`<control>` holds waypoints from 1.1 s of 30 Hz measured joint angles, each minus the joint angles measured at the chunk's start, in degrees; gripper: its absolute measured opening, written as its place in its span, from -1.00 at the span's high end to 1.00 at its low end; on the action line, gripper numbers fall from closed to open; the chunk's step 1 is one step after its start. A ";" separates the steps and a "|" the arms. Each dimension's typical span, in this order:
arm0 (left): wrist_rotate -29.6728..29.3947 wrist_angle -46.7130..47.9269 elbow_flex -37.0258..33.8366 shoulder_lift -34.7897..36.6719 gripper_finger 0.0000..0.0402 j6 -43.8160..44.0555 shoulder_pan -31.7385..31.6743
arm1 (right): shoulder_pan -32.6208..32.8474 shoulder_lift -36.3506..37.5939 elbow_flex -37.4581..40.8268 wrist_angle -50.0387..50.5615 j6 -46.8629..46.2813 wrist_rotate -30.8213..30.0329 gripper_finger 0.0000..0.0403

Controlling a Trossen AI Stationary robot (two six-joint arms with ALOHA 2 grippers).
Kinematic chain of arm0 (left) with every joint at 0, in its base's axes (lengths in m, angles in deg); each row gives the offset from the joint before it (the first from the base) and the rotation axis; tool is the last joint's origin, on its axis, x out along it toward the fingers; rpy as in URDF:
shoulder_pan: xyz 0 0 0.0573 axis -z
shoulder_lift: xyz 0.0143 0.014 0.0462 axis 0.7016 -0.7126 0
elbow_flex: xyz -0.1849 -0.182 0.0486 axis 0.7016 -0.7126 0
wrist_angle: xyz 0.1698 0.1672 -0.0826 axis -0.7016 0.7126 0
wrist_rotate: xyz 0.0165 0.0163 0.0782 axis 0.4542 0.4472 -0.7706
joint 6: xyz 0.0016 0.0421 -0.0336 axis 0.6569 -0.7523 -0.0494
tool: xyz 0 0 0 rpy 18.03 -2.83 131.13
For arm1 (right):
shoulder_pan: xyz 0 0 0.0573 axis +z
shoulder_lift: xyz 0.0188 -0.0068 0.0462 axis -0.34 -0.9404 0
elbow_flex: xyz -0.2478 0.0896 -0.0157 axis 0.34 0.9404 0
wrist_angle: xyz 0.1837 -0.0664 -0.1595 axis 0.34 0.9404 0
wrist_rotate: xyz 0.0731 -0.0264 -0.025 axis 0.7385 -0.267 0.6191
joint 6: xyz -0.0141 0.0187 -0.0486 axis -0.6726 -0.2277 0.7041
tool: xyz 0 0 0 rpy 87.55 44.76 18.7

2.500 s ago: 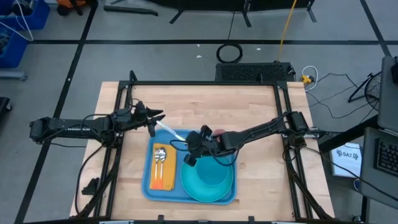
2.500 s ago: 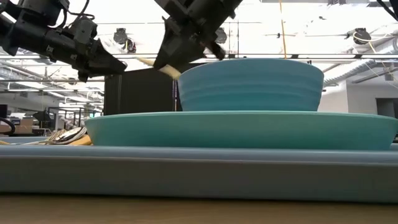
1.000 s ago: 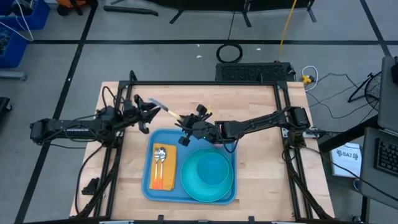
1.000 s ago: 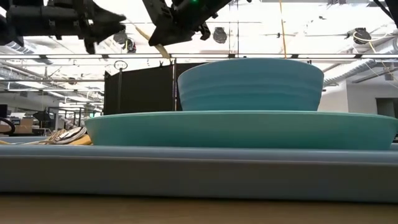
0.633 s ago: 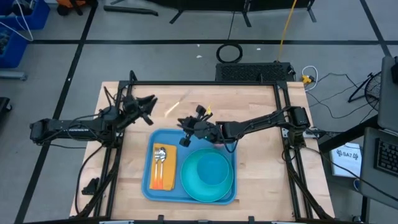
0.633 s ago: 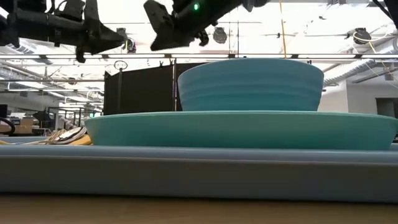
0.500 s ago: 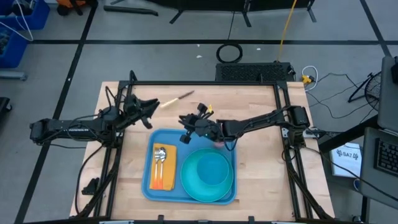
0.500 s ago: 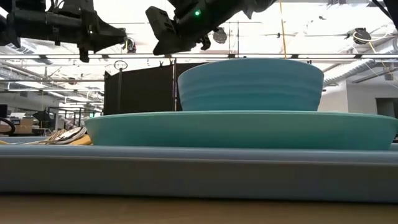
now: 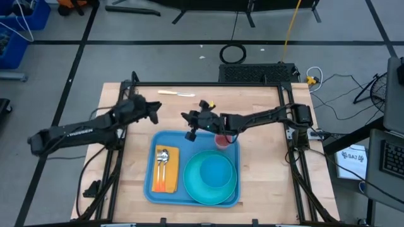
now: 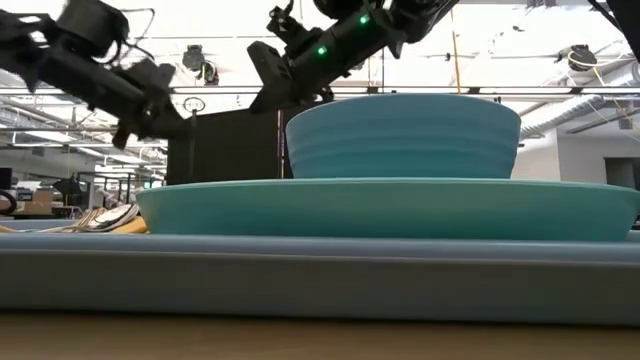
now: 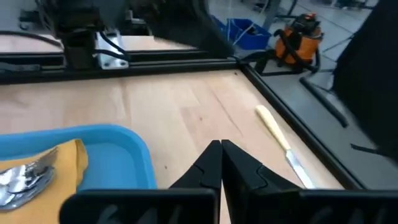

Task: Set up tray
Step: Put the yellow knife on the yellow napkin to the right of the orange spoon

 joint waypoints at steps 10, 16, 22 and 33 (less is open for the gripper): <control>17.32 16.50 22.56 -26.89 -0.22 -14.94 -12.25 | 0.09 0.00 0.00 3.42 5.31 5.85 1.00; 13.23 42.31 43.48 -45.71 -0.38 -34.23 -13.54 | 0.22 2.02 4.70 4.39 4.67 14.83 1.00; 1.45 53.78 53.62 -57.25 -0.39 -49.60 -15.69 | -1.28 14.73 20.82 -7.17 2.12 14.51 1.00; 3.23 51.86 57.14 -65.49 -0.39 -61.81 -22.29 | -1.46 40.06 46.09 -25.21 0.00 12.77 1.00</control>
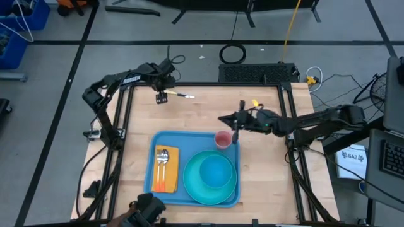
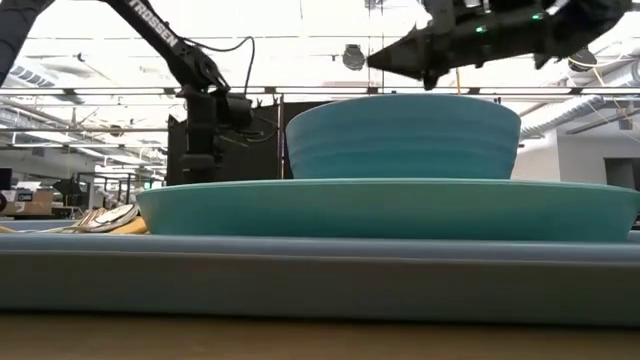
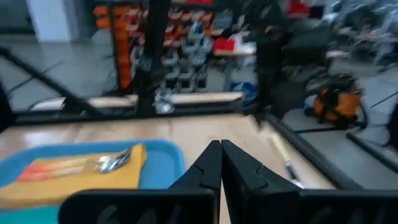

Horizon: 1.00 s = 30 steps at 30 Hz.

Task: Set up tray
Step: Put the yellow knife on the yellow napkin to the right of the orange spoon

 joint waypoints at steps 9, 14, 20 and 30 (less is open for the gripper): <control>1.72 -3.27 0.00 -3.35 -0.38 -3.82 -2.71 | -0.04 5.97 4.05 0.09 1.00 -1.49 1.00; 0.03 -8.72 0.00 -5.60 -0.38 -4.54 -2.62 | -0.02 5.88 4.09 0.62 1.22 -1.27 1.00; -1.38 -8.44 0.18 -9.51 -0.38 -5.08 -3.00 | -0.02 5.88 4.09 1.09 1.99 -1.25 1.00; 5.63 -3.87 0.40 -11.49 -0.38 -1.60 -3.07 | -0.02 5.88 4.09 1.08 2.50 -1.23 1.00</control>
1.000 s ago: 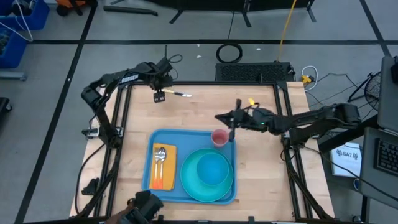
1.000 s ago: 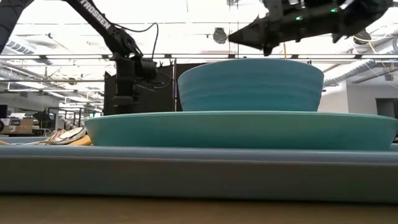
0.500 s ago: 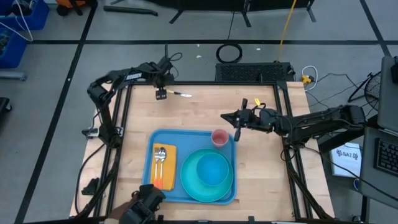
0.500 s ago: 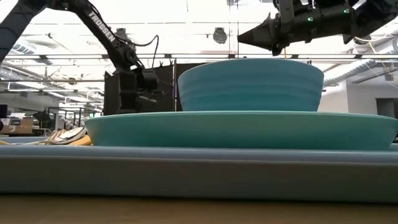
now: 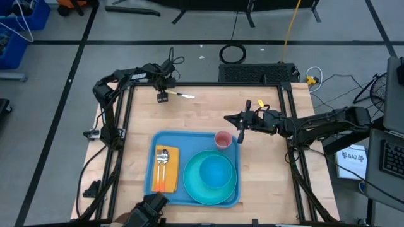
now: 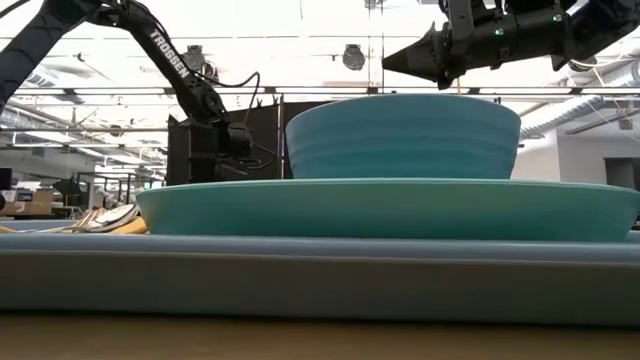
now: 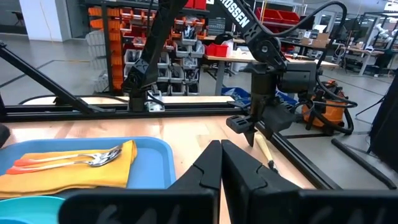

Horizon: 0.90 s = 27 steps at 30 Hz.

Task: Set up tray
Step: Put the yellow knife on the yellow napkin to the right of the orange spoon

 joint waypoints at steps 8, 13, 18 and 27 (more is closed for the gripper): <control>5.50 4.19 -0.07 -0.13 -0.38 2.51 0.14 | 0.00 0.00 0.00 -0.03 -0.42 0.04 1.00; 6.31 5.63 -0.16 -0.15 -0.38 3.53 0.80 | 0.00 0.00 0.00 -0.03 -0.89 0.22 1.00; 2.83 3.34 -0.35 -0.15 -0.38 6.20 0.88 | 0.00 0.00 0.00 -0.03 -0.88 0.22 1.00; 2.87 2.12 -0.44 -0.13 -0.14 11.55 0.86 | 0.02 0.00 0.00 -0.03 -1.40 0.24 1.00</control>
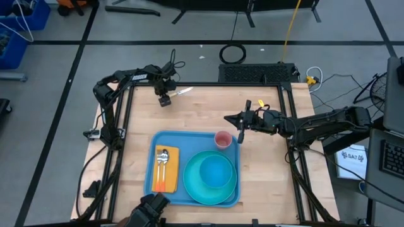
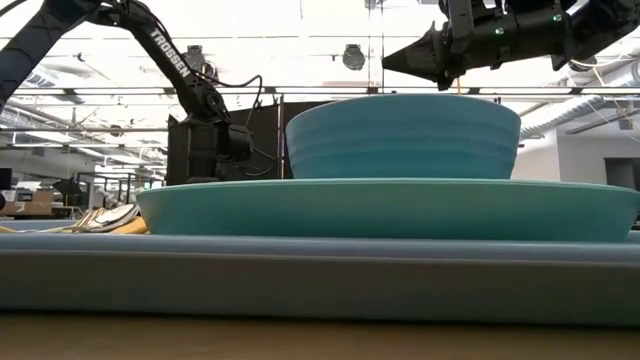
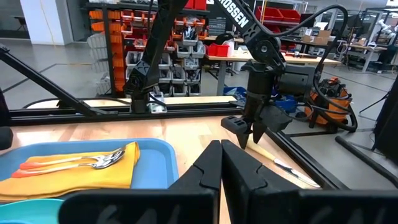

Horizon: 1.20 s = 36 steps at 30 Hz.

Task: Set up tray
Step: Put the yellow knife on the yellow napkin to the right of the orange spoon

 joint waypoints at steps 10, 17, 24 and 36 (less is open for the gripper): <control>2.38 0.61 0.02 0.00 0.61 3.44 0.11 | 0.00 0.00 -0.02 0.00 -0.73 0.02 1.00; 2.13 0.22 -1.01 0.17 0.61 4.13 1.43 | 0.00 0.00 -0.04 -0.02 -0.75 0.02 1.00; 2.17 0.46 -1.25 1.75 0.61 6.65 3.00 | 0.00 0.00 -0.04 -0.04 -0.70 -0.02 1.00; 6.76 2.24 -4.23 18.27 0.61 17.39 8.63 | 0.00 -0.02 -0.04 -0.48 -0.35 -0.04 1.00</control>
